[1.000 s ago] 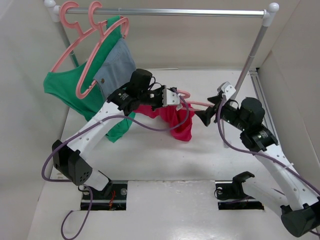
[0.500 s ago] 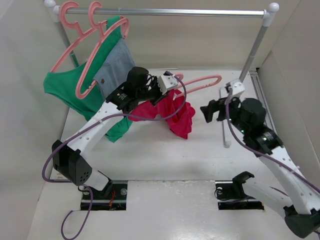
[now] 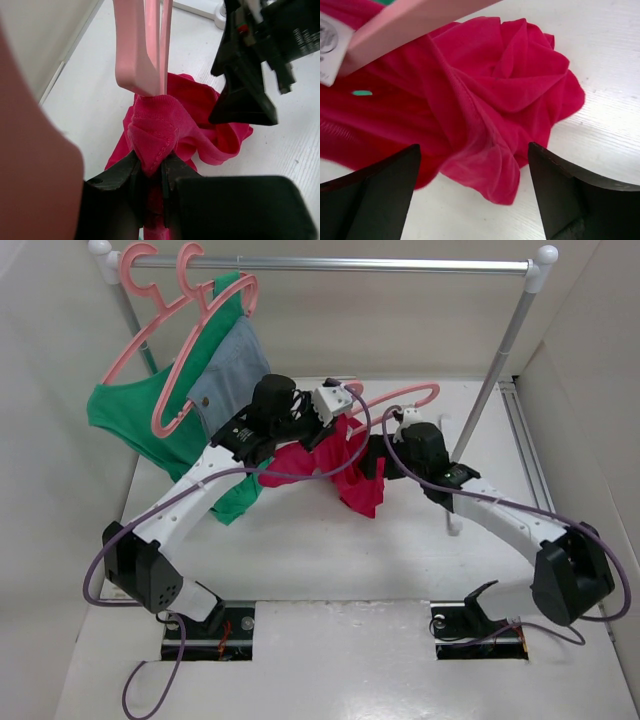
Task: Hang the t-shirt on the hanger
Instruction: Place tshirt on hanger
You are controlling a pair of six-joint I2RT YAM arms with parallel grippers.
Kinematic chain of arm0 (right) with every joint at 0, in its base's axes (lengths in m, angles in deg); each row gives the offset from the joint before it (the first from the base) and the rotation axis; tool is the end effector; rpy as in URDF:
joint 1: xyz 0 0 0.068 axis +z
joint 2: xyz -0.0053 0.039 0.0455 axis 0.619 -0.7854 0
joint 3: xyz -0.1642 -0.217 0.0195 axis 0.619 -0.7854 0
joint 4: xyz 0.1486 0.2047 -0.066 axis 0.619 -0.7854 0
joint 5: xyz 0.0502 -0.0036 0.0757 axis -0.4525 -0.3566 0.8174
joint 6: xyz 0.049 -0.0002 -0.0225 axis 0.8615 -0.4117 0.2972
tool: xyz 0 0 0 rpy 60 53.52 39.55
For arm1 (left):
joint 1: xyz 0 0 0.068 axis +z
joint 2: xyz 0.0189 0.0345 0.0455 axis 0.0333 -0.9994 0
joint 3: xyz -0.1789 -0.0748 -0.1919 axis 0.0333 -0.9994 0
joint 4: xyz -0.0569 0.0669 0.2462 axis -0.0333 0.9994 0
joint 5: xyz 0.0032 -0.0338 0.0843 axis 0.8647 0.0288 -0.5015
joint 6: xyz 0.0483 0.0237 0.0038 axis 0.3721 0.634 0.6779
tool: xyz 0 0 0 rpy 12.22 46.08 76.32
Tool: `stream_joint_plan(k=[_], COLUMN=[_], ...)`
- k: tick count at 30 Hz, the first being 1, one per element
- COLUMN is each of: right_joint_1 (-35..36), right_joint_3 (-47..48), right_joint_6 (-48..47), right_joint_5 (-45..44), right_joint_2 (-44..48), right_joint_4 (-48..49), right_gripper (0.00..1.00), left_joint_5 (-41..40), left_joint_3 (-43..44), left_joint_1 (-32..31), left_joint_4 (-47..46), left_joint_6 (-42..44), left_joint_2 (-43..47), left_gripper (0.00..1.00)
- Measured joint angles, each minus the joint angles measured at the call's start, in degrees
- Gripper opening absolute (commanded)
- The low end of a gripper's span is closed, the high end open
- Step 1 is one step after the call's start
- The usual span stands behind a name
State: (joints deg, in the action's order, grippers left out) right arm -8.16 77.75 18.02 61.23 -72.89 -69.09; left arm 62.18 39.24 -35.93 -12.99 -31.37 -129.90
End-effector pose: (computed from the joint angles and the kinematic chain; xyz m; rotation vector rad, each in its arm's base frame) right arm 0.2632 0.1542 0.2725 -0.2206 2.1164 0.5638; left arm 0.2715 -0.2007 0.3949 1.1914 1.4551 -0.4721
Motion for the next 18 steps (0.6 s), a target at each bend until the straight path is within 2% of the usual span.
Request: stream_joint_plan(k=[1,4,5,6,11,14,18], right_joint_1=[-0.02,-0.57,-0.94,-1.4,-4.35,-8.98,-16.28], right_joint_3=[-0.04,-1.27,-1.92,-2.47,-8.24,-13.49,-16.48], right_joint_6=[0.7,2.56,2.99,3.26,5.44,6.03,5.51], right_joint_5=[-0.04,1.03,1.62,2.1,3.23,3.08,1.44], right_joint_2=[-0.9,-3.85,-4.81,-5.7,-4.17,3.74,16.52], right_joint_4=[0.94,4.85,6.03,6.69,9.05,8.09,4.04], right_gripper=[0.86,0.48,0.08,0.0,0.0,0.0,0.0], left_joint_5=[0.0,0.17,0.33,0.44,2.99,6.62,10.58], left_joint_3=[-0.02,-0.15,-0.28,-0.33,-0.35,-1.14,-4.17], left_joint_1=[0.0,0.0,0.0,0.0,1.51,4.09,5.22], left_joint_4=[0.0,-0.17,-0.2,-0.22,0.07,1.6,7.78], left_joint_6=[-0.24,-1.09,-1.38,-1.68,-1.92,1.64,12.9], left_joint_2=[0.11,0.48,0.63,0.74,0.85,1.36,3.19], left_gripper=[0.0,0.0,0.0,0.0,0.0,0.0,0.0])
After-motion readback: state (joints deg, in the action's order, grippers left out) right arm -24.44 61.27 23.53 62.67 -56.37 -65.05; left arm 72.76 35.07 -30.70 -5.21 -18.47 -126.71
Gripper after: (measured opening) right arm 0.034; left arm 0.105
